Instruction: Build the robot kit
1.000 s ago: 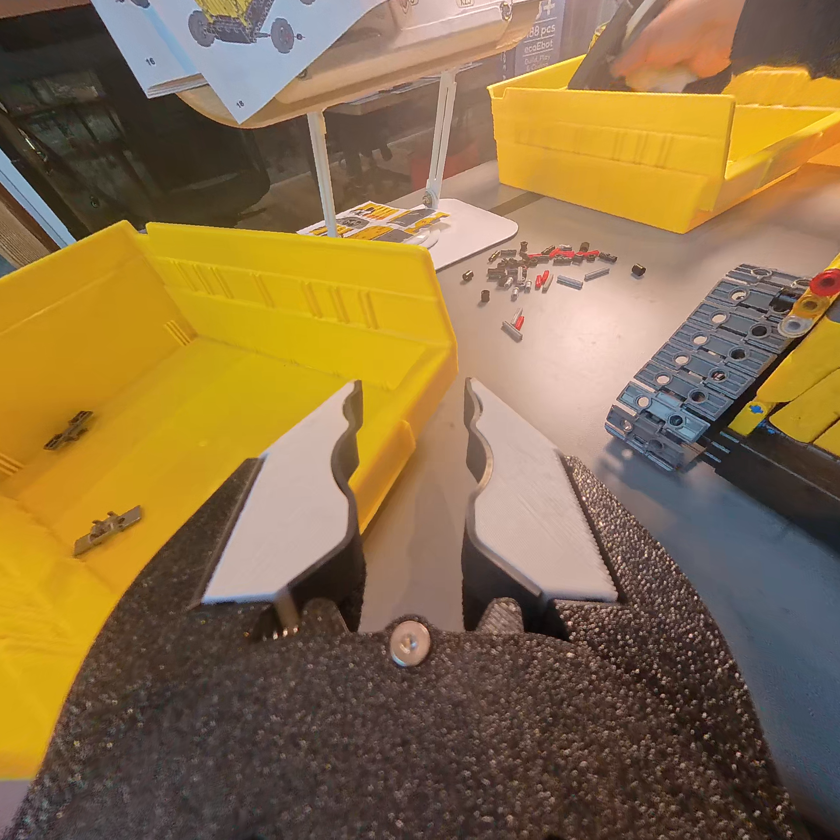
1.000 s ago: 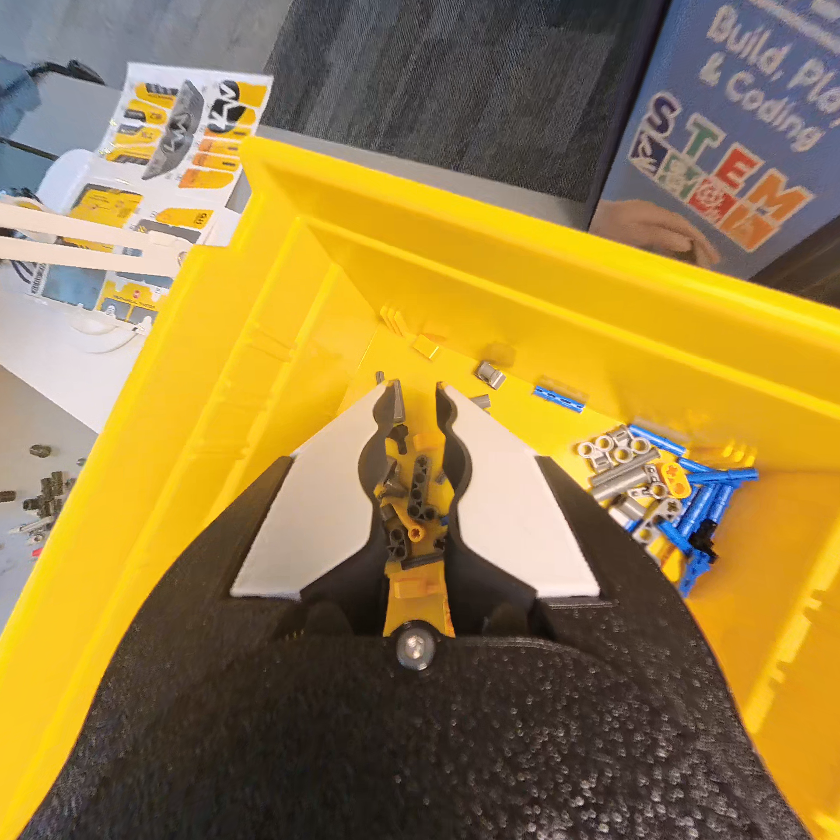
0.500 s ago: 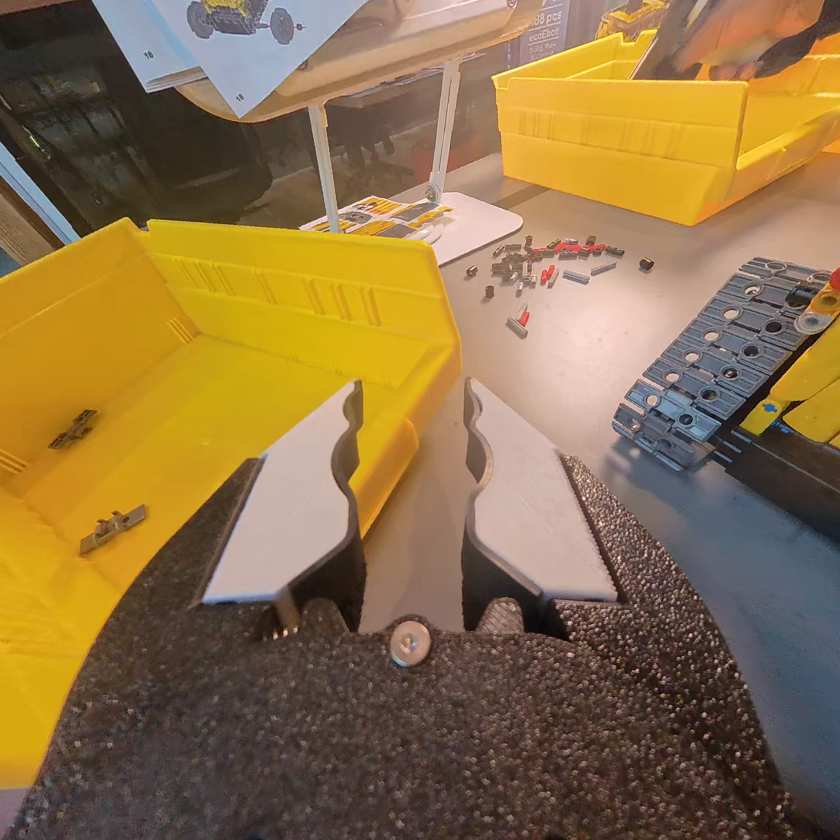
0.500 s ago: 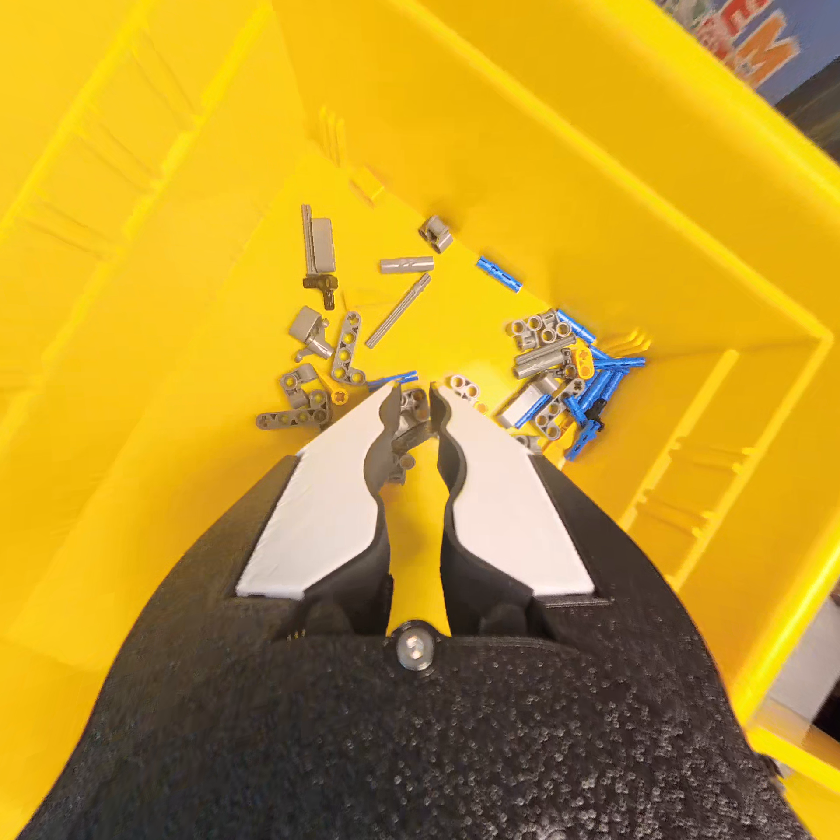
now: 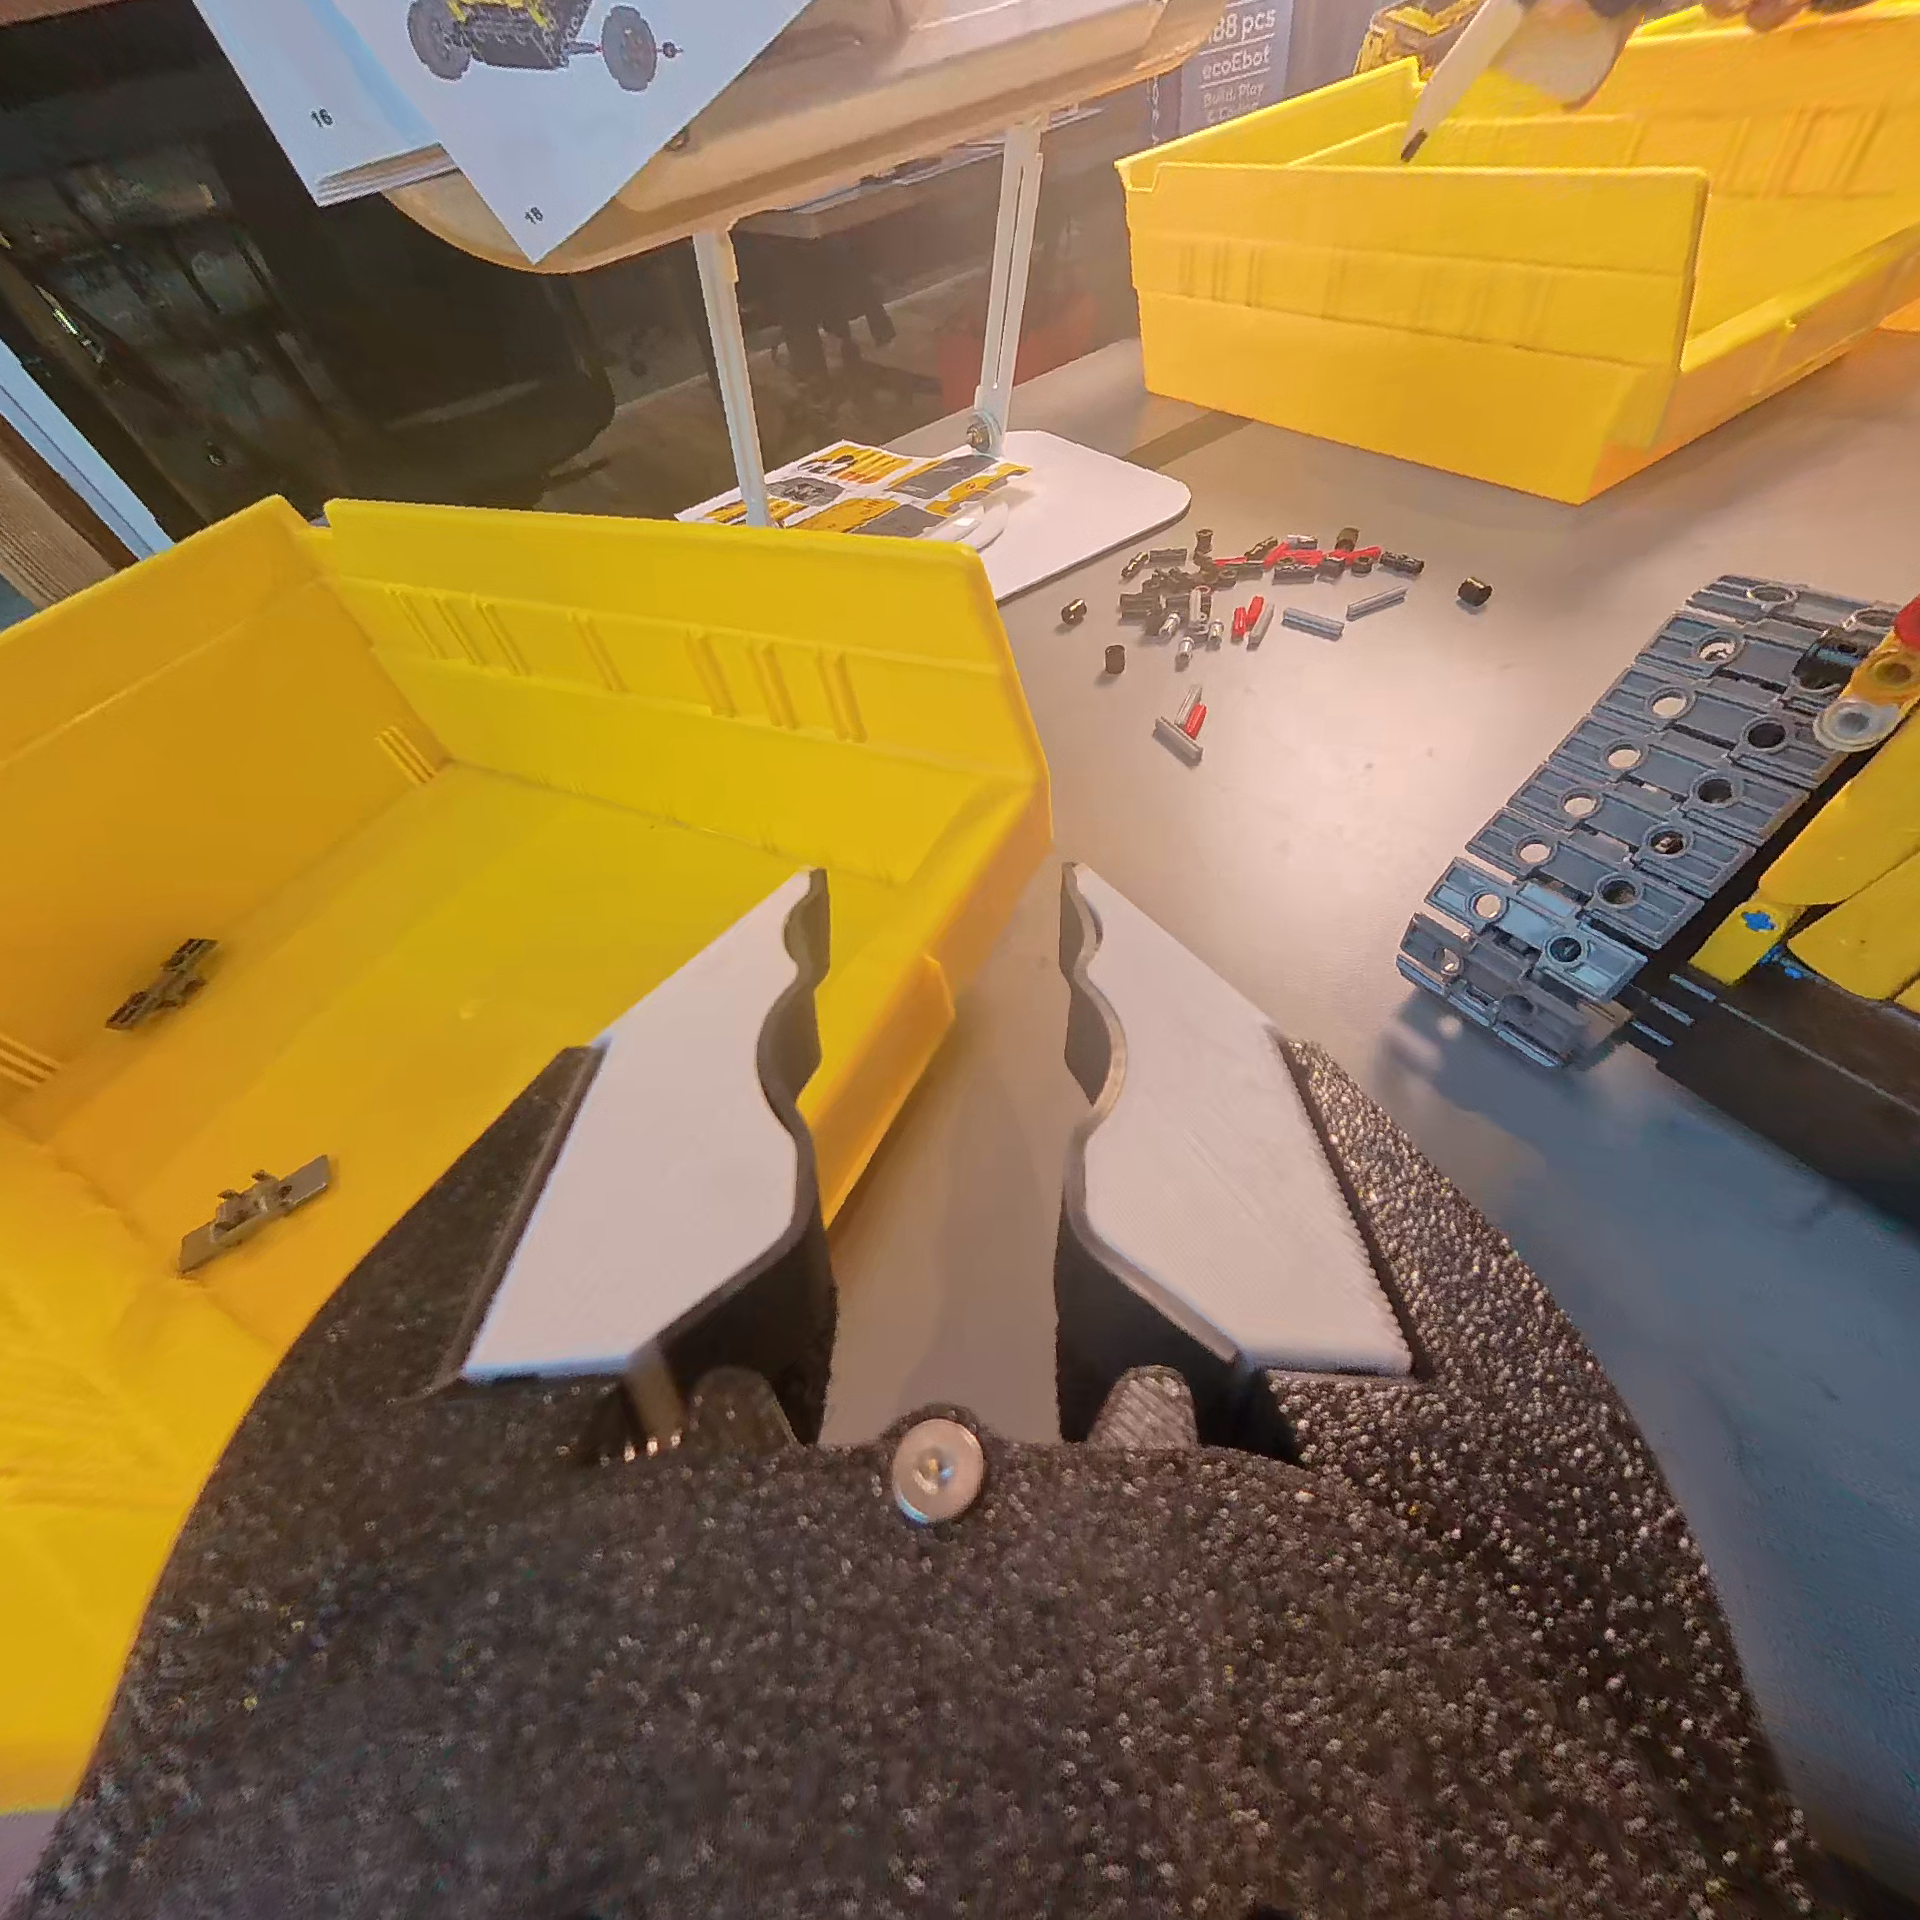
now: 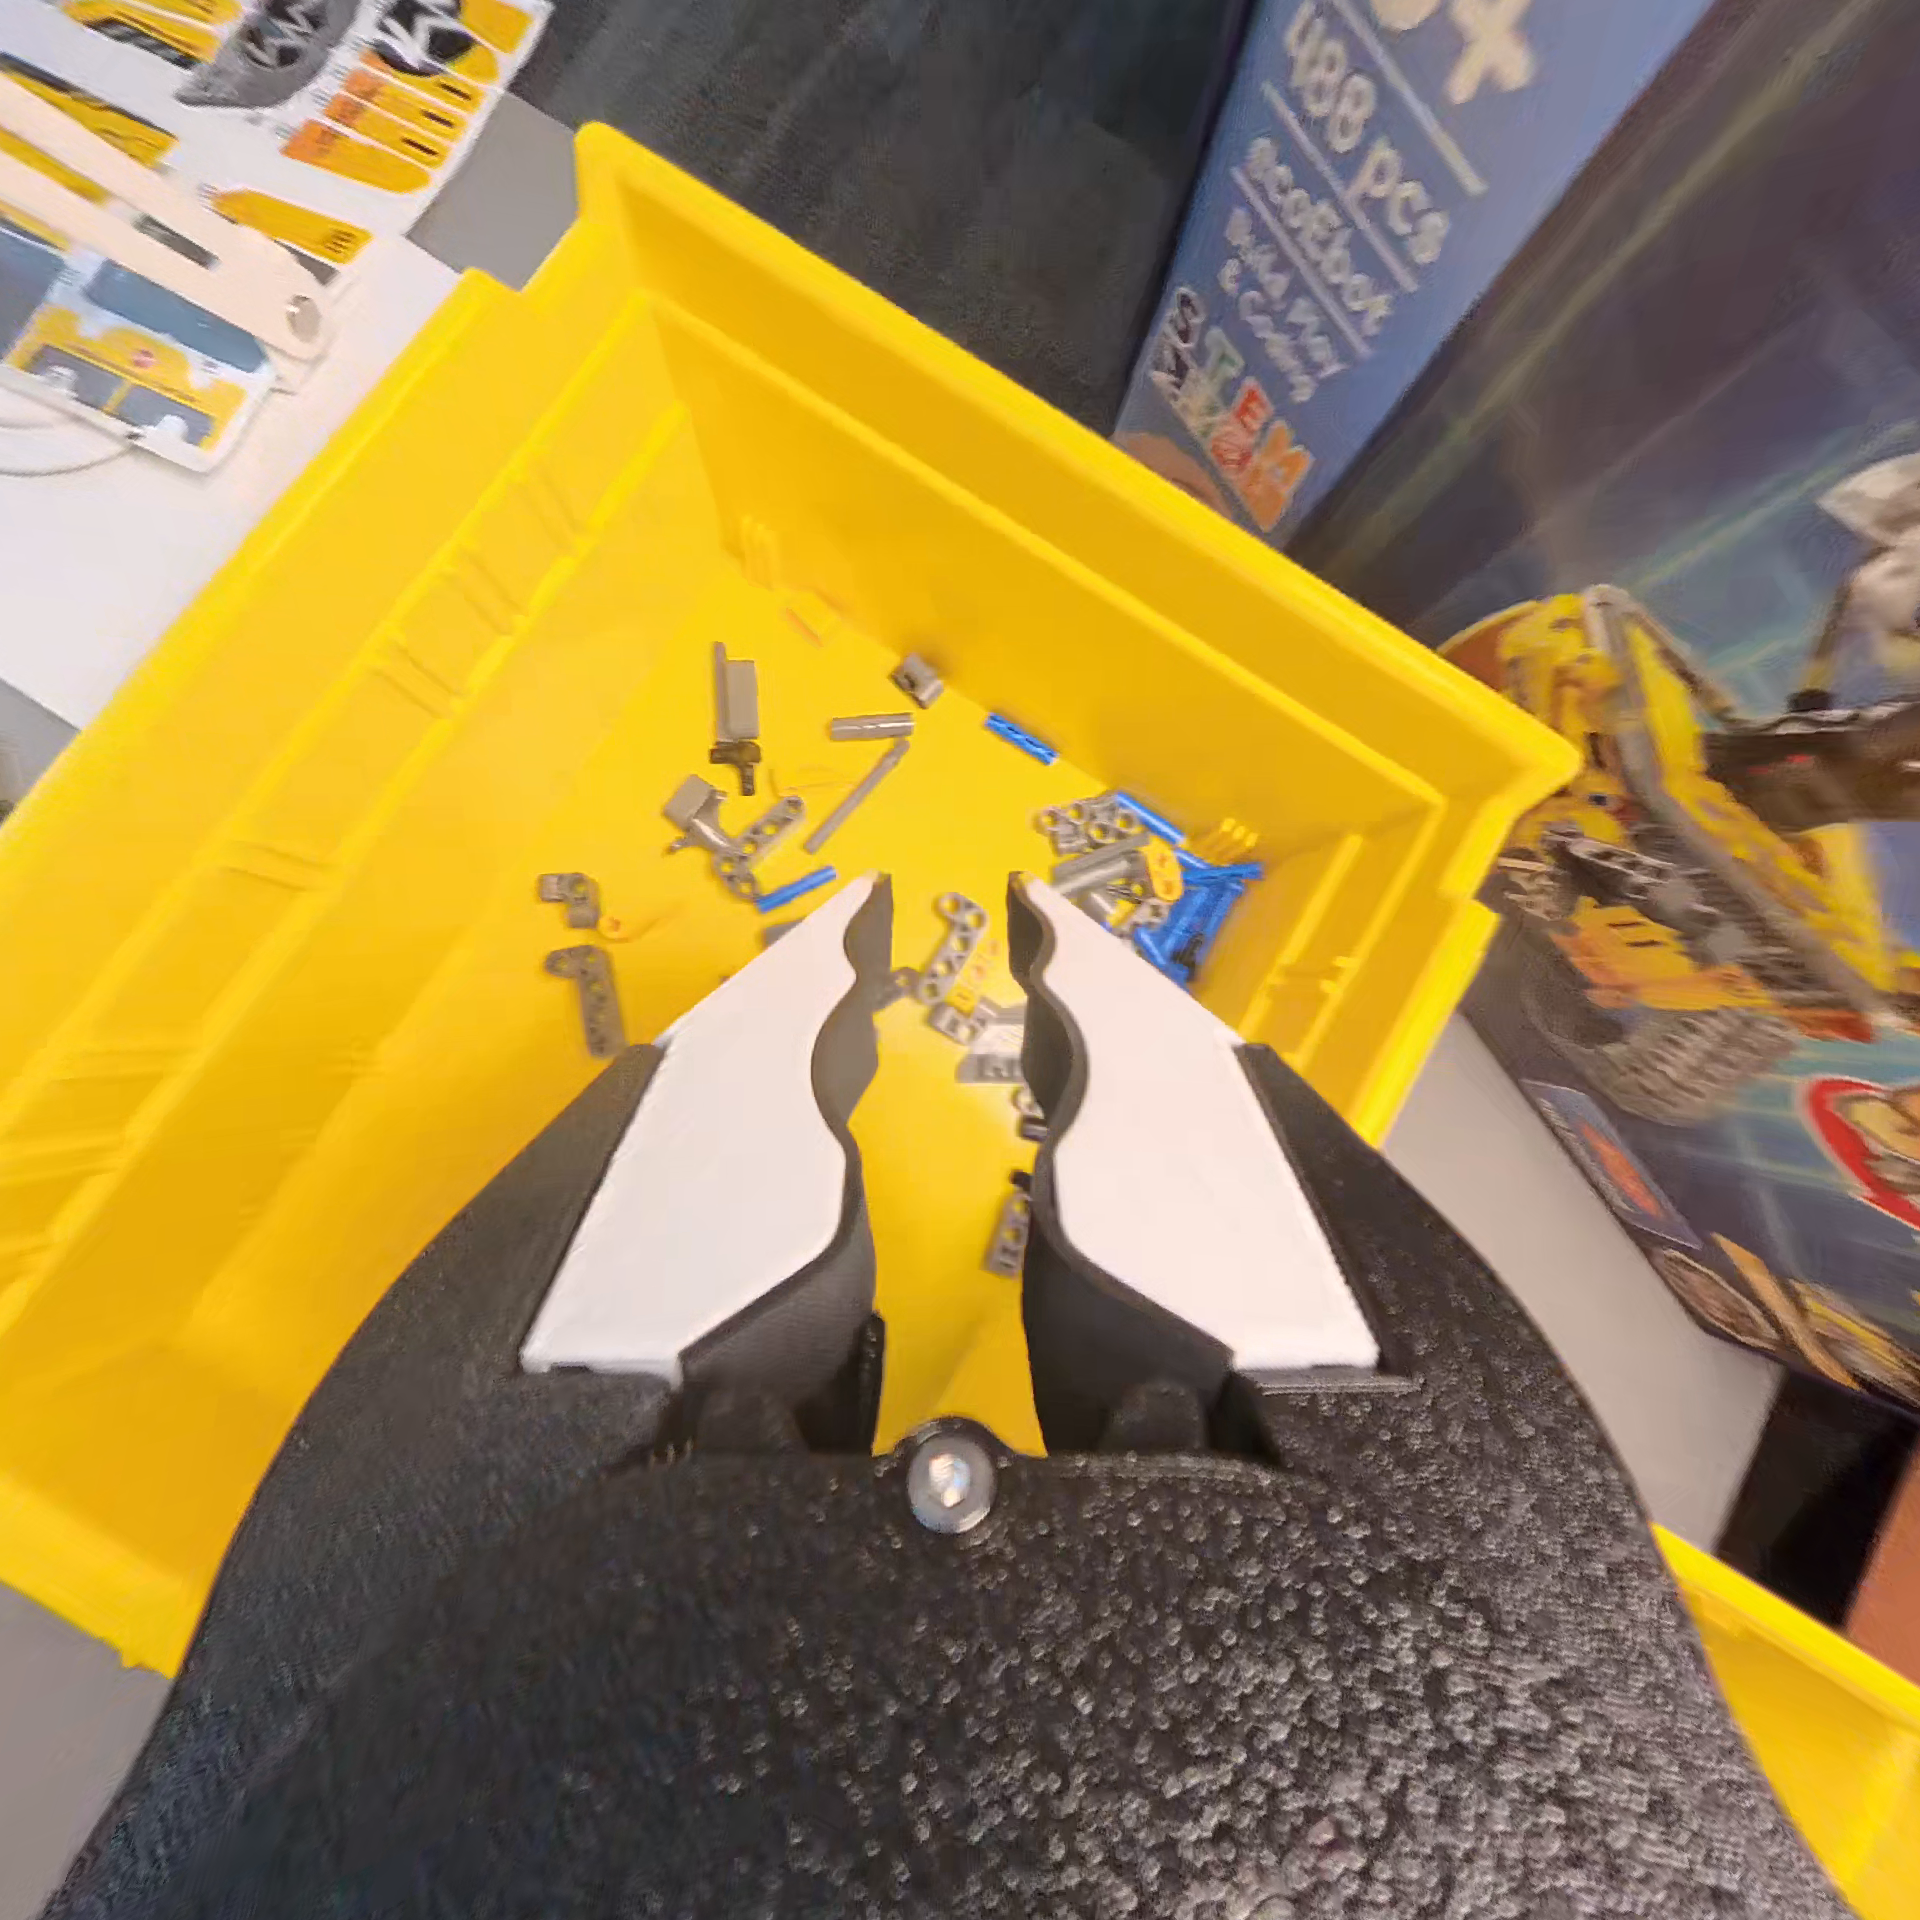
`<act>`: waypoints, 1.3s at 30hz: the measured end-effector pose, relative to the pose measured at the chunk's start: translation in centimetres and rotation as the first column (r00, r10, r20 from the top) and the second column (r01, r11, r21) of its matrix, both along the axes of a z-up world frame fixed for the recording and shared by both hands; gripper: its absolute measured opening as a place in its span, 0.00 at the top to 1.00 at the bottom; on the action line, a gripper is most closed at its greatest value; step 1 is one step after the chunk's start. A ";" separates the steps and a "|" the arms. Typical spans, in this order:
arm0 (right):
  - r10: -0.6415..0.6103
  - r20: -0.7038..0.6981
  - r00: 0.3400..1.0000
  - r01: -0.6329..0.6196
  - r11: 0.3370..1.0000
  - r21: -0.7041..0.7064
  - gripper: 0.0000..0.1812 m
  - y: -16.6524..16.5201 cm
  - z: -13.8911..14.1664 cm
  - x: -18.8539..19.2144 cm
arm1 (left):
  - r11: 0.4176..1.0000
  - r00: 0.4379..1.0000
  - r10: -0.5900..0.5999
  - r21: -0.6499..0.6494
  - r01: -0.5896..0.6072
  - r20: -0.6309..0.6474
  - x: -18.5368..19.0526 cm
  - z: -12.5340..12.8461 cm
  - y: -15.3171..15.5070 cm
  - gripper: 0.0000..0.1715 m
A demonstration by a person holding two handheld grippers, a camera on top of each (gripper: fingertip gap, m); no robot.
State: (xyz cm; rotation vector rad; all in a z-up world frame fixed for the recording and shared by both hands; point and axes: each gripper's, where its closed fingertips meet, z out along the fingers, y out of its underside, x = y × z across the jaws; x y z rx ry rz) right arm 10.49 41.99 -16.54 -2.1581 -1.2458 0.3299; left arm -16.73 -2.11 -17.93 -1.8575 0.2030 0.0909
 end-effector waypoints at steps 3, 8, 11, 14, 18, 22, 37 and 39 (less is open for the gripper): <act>-0.032 0.089 0.995 0.028 0.998 0.051 0.90 1.5 0.5 2.0 | 1.000 1.000 -0.002 0.002 0.002 0.001 0.0 0.0 0.0 0.75; -0.024 0.272 0.962 -0.017 0.989 0.147 1.00 2.3 -0.3 2.6 | 1.000 1.000 -0.002 0.002 0.002 0.002 0.0 0.0 0.0 0.75; -0.012 0.452 0.892 -0.081 0.979 0.186 1.00 2.7 -1.9 2.6 | 1.000 1.000 -0.001 0.001 0.001 0.001 0.0 0.0 0.0 0.75; -0.014 0.615 0.788 -0.126 0.975 0.183 1.00 3.5 -4.1 3.0 | 1.000 1.000 0.001 0.004 -0.001 0.001 0.0 0.1 0.0 0.75; -0.056 0.753 0.655 -0.144 0.970 0.197 1.00 4.6 -5.8 3.4 | 1.000 1.000 0.006 0.004 -0.006 0.005 -0.2 0.1 -0.1 0.75; -0.107 0.838 0.536 -0.151 0.964 0.220 1.00 5.4 -7.0 4.1 | 1.000 1.000 0.004 0.004 -0.004 0.007 -0.2 0.1 -0.1 0.75; -0.057 0.546 0.836 -0.056 0.980 0.189 1.00 -0.6 -7.0 1.5 | 1.000 1.000 0.011 -0.001 -0.011 -0.006 -0.2 -0.1 0.1 0.75; -0.017 0.466 0.885 -0.073 0.982 0.175 1.00 -1.9 -6.6 0.5 | 1.000 1.000 0.020 0.004 -0.020 -0.008 -0.3 0.0 0.0 0.75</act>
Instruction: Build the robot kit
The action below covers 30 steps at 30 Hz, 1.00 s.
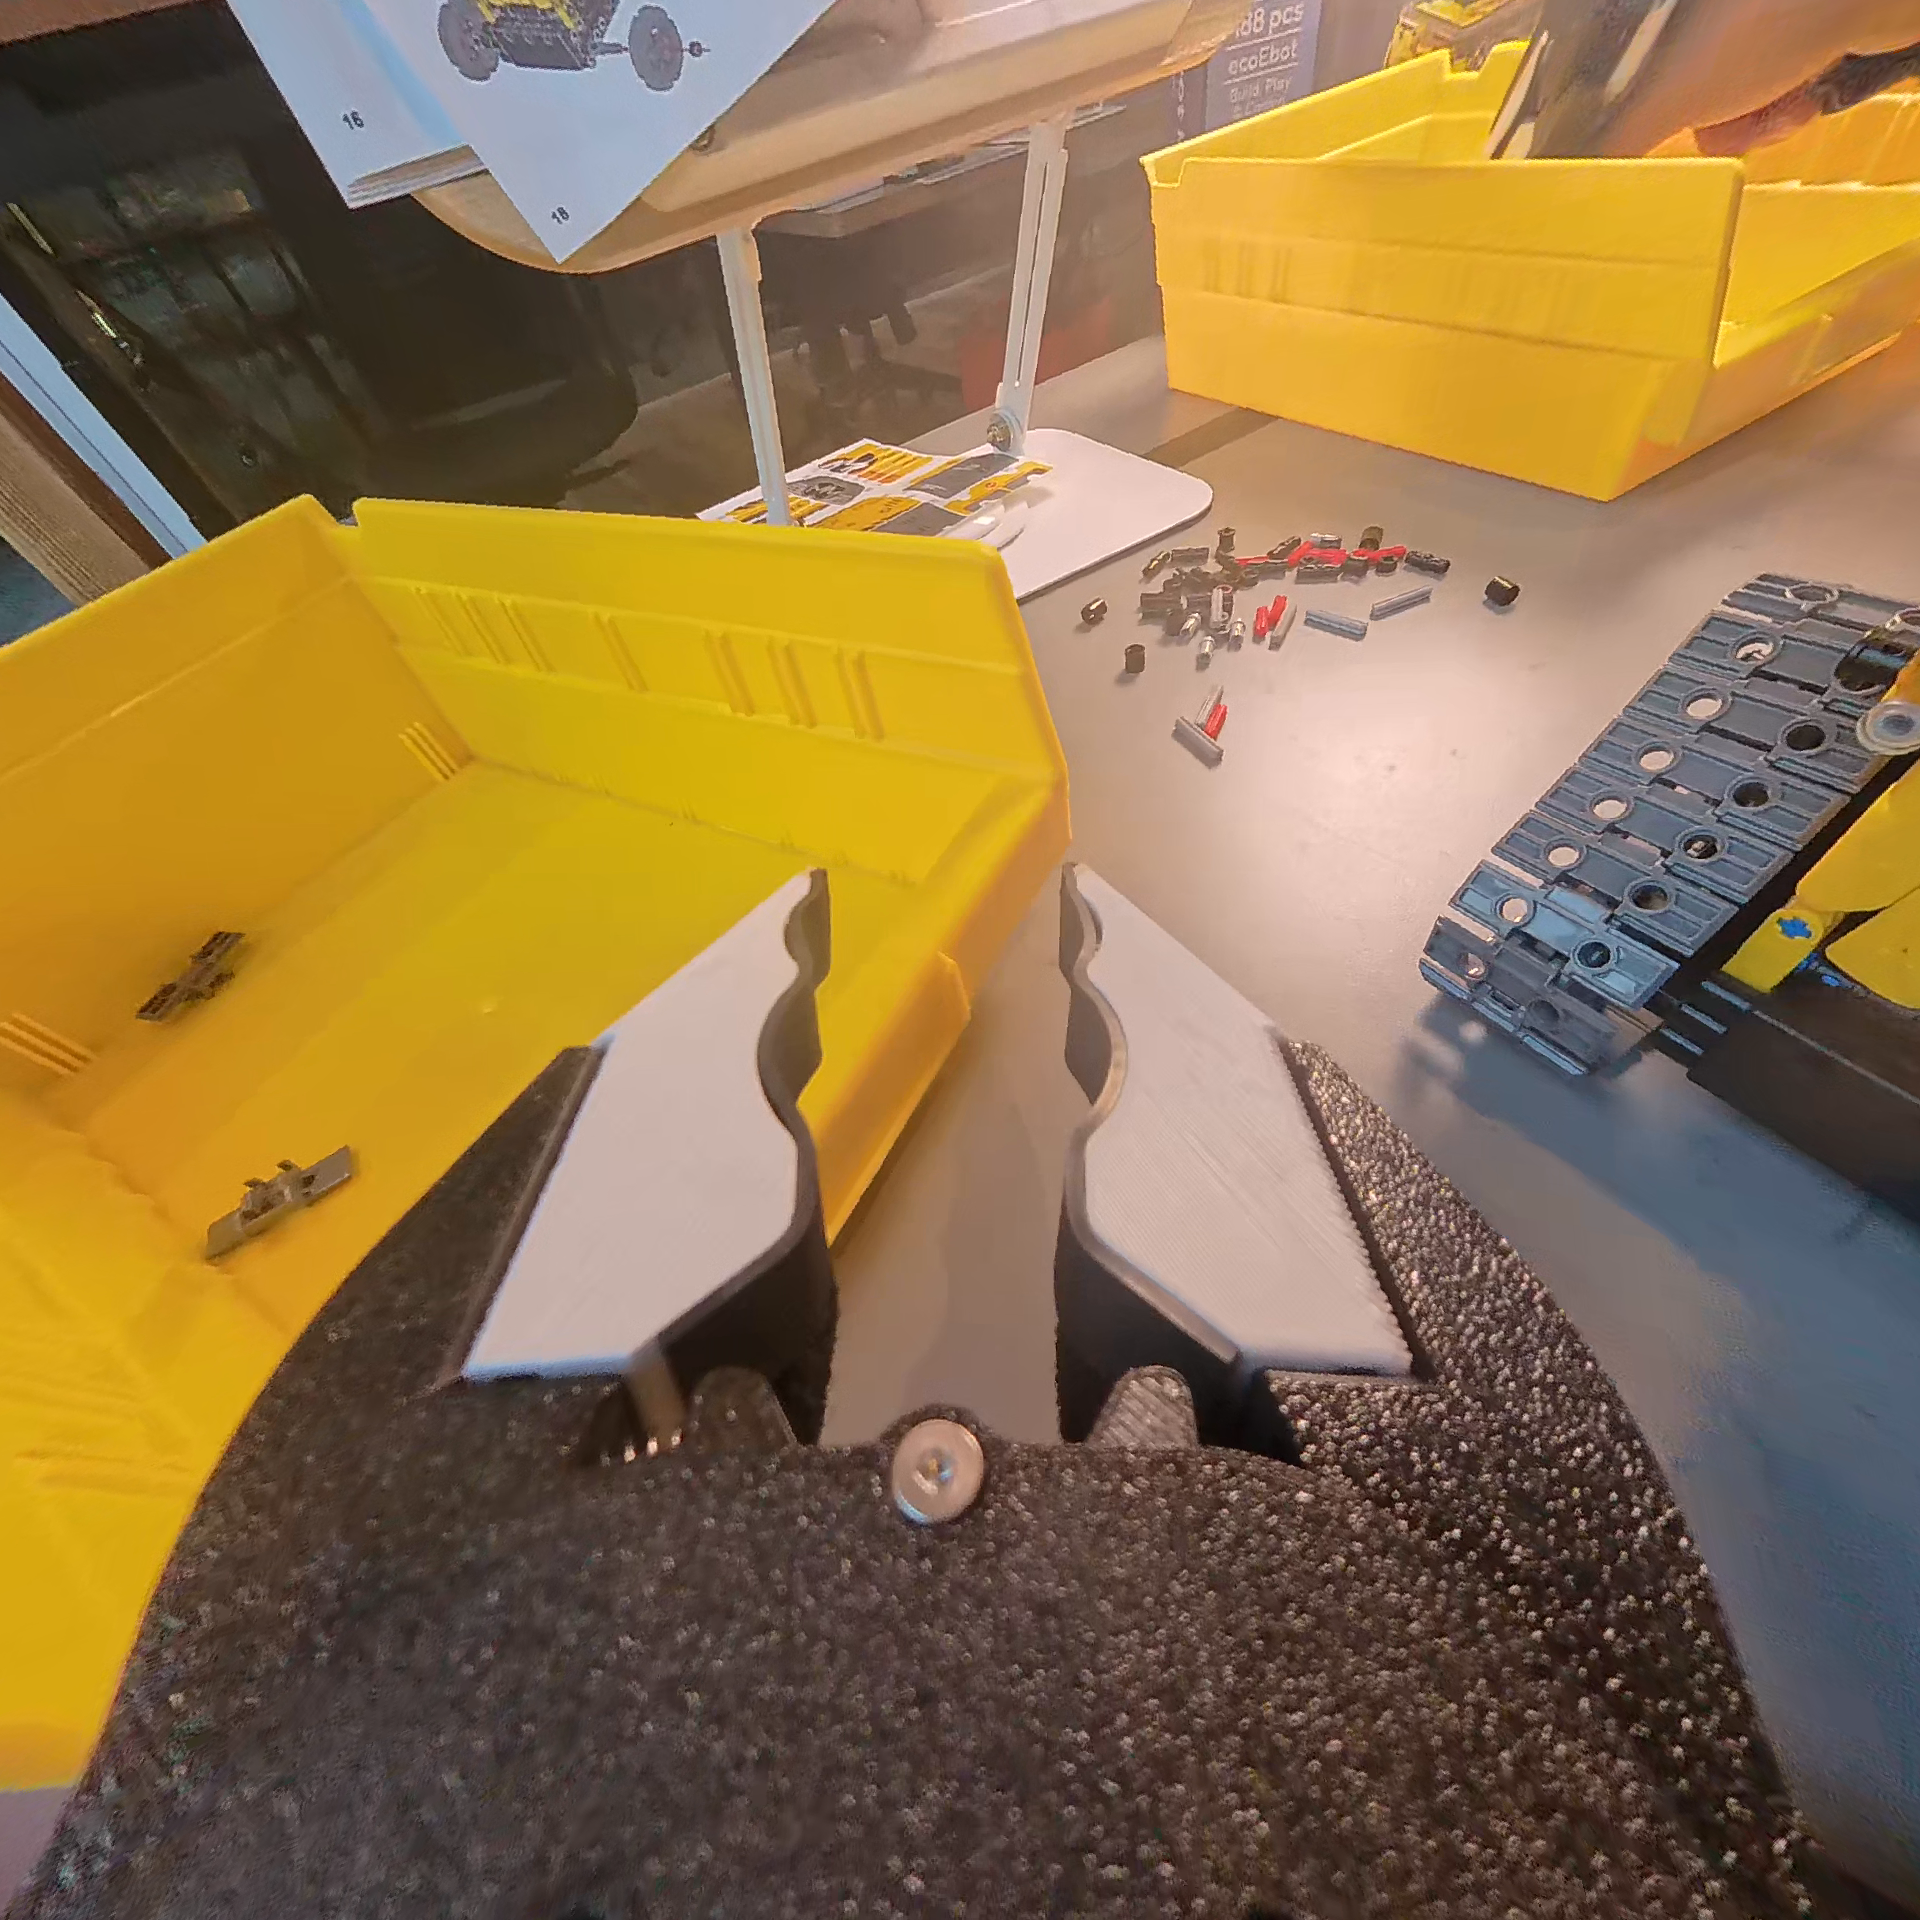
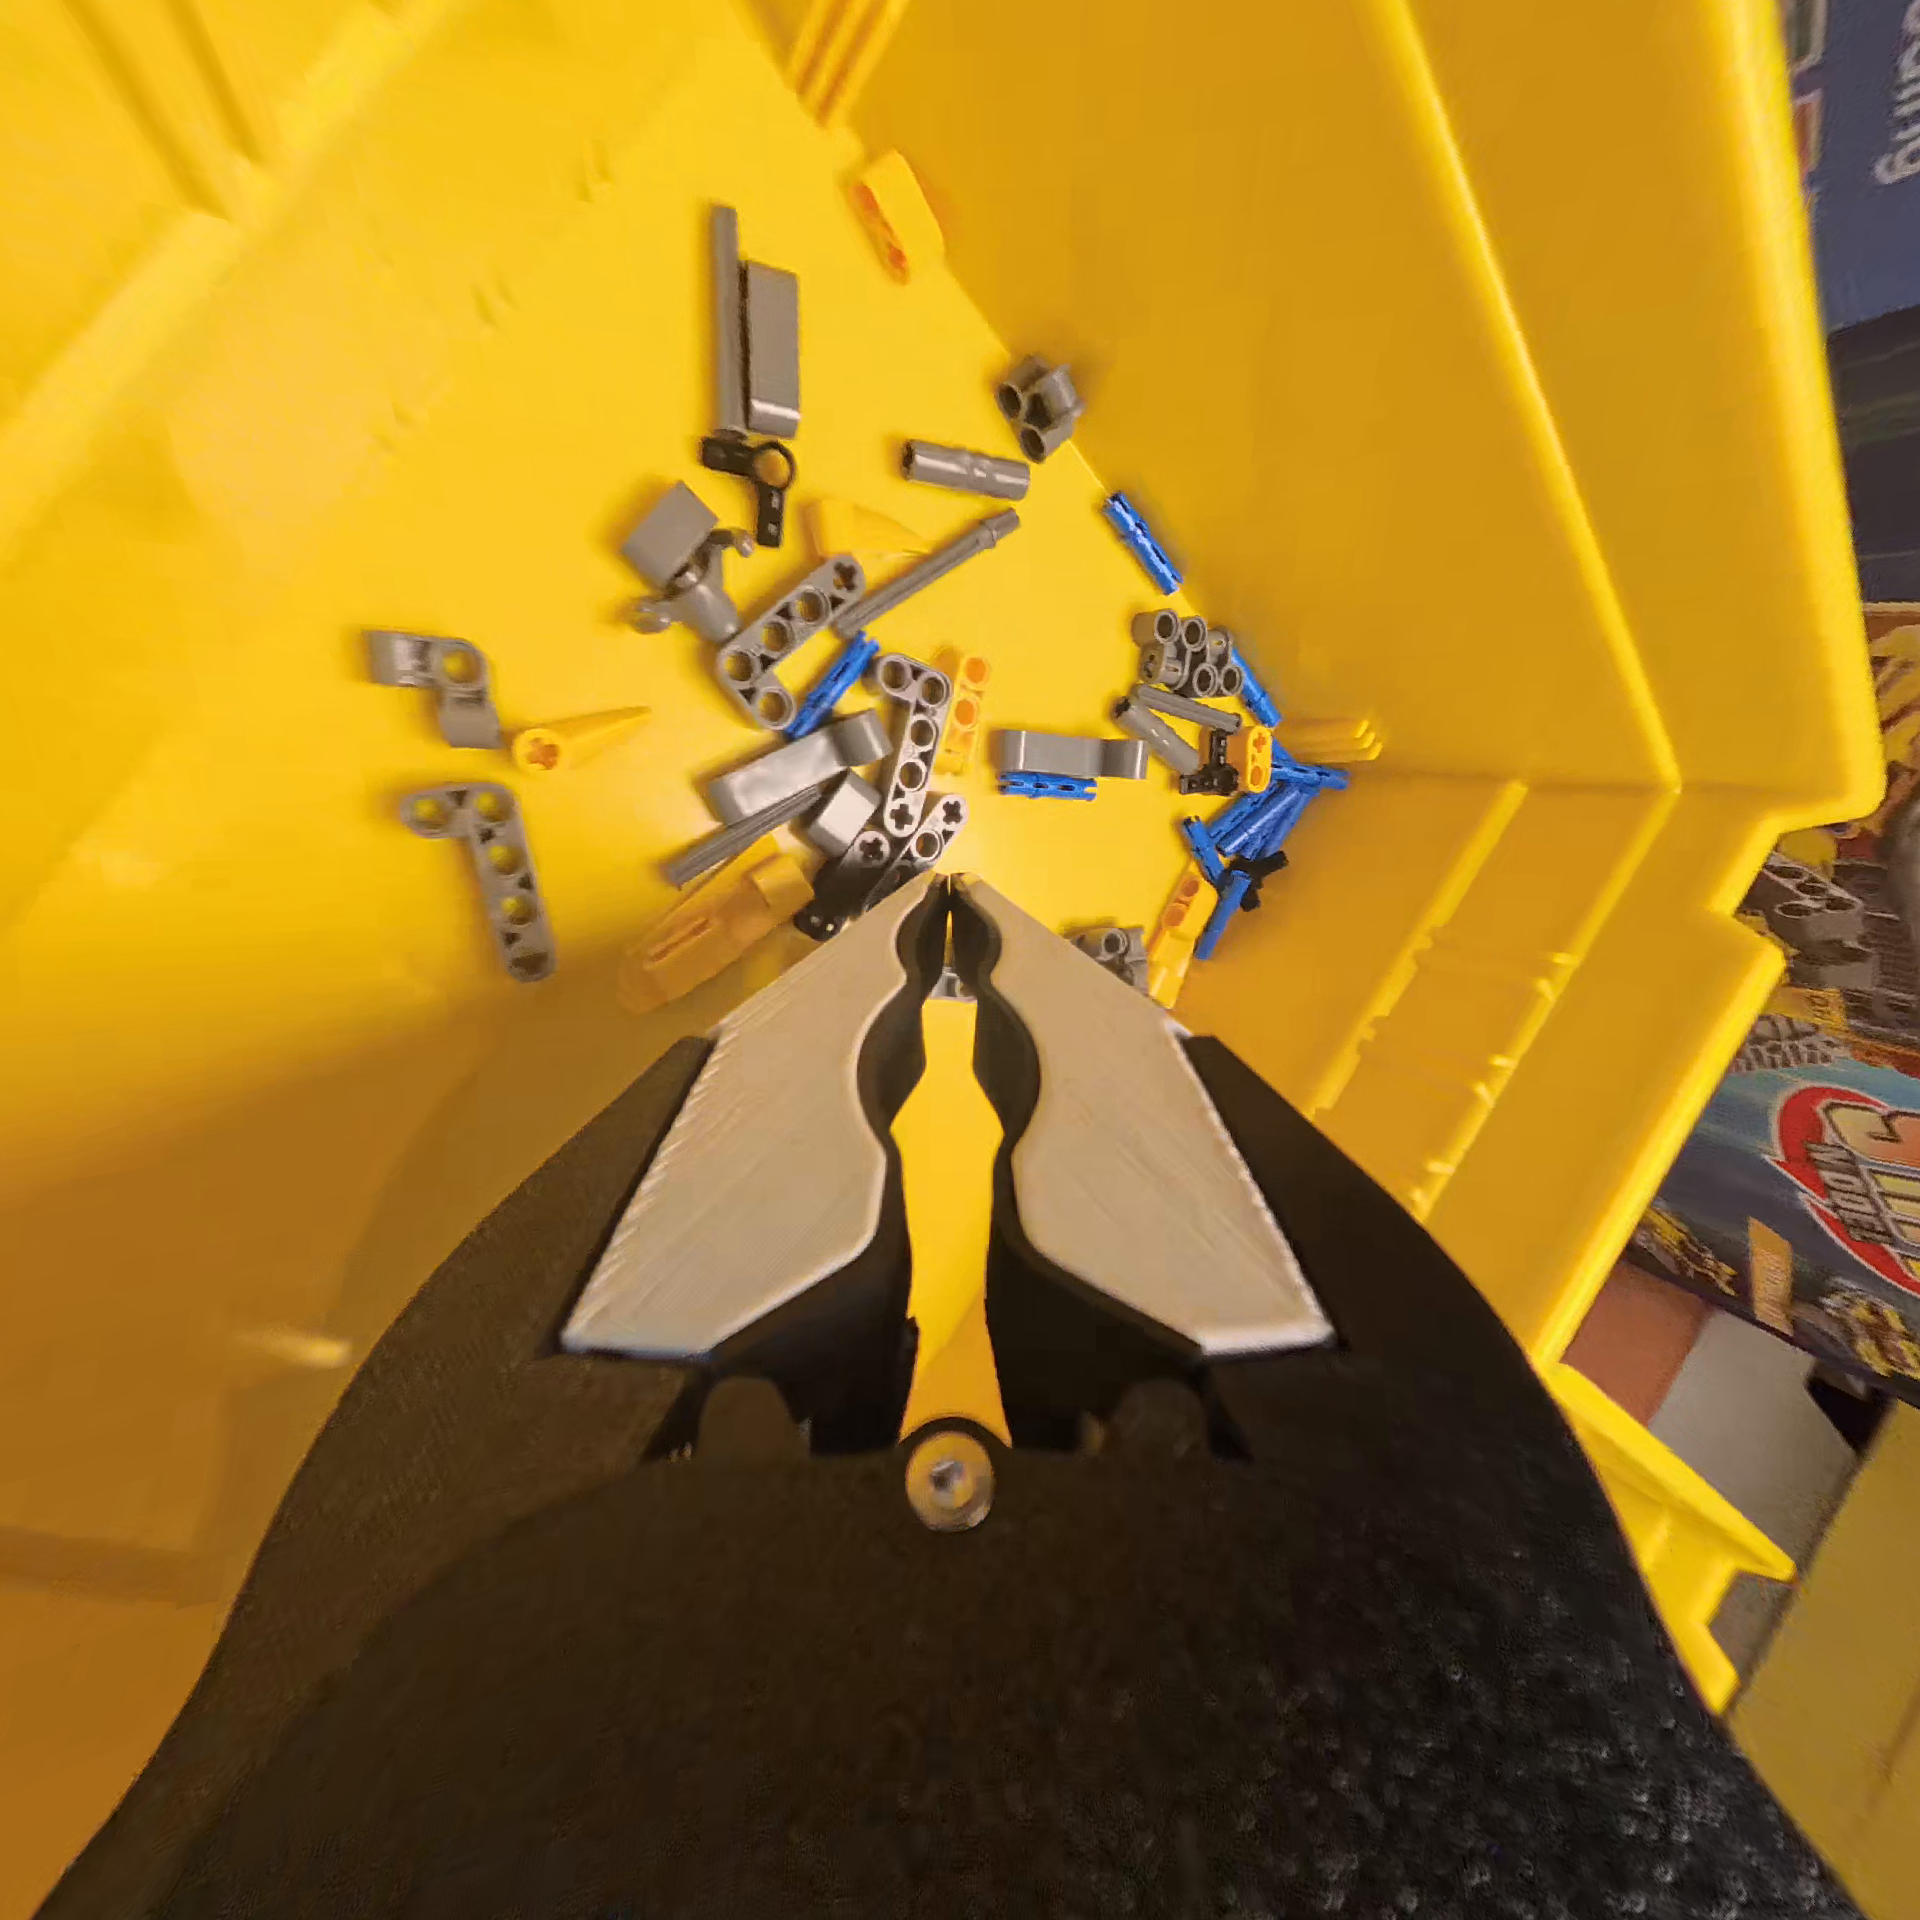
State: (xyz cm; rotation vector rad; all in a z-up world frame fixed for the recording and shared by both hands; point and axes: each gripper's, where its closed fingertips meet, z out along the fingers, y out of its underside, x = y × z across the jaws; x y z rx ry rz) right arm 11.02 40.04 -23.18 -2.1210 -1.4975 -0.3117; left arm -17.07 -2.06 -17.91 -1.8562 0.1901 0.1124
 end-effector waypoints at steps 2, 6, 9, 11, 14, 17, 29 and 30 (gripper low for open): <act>0.035 -0.134 0.990 -0.030 0.999 0.036 0.98 -1.1 2.5 -0.5 | 1.000 1.000 0.004 0.005 -0.004 -0.006 0.0 0.1 0.0 0.75; 0.086 -0.470 0.878 -0.060 0.996 0.069 0.94 -4.2 10.7 3.0 | 1.000 1.000 0.000 0.001 0.000 -0.016 0.1 0.0 0.0 0.75; 0.007 -0.570 0.822 0.030 0.998 0.055 0.94 -3.8 13.6 10.7 | 1.000 1.000 -0.008 -0.007 0.008 -0.019 0.2 -0.1 0.0 0.75; -0.090 -0.556 0.826 0.116 0.993 0.011 0.94 -2.2 12.4 16.2 | 1.000 1.000 -0.012 -0.014 0.012 -0.023 0.3 -0.3 0.1 0.75; -0.273 -0.501 0.822 0.233 0.962 -0.141 0.93 -0.2 7.3 22.1 | 1.000 0.999 -0.014 -0.019 0.013 -0.035 0.4 -0.4 0.2 0.75; -0.417 -0.434 0.799 0.328 0.906 -0.268 0.93 0.1 2.5 25.0 | 1.000 0.999 -0.009 -0.005 0.008 -0.048 0.4 -0.2 0.1 0.75; -0.491 -0.487 0.723 0.320 0.862 -0.394 0.93 -0.2 -0.7 24.1 | 1.000 0.998 -0.001 -0.011 0.000 -0.069 0.4 -0.3 0.1 0.75; -0.494 -0.482 0.724 0.323 0.860 -0.396 0.93 -0.2 -0.8 24.1 | 1.000 0.998 -0.003 -0.012 0.002 -0.070 0.4 -0.3 0.1 0.75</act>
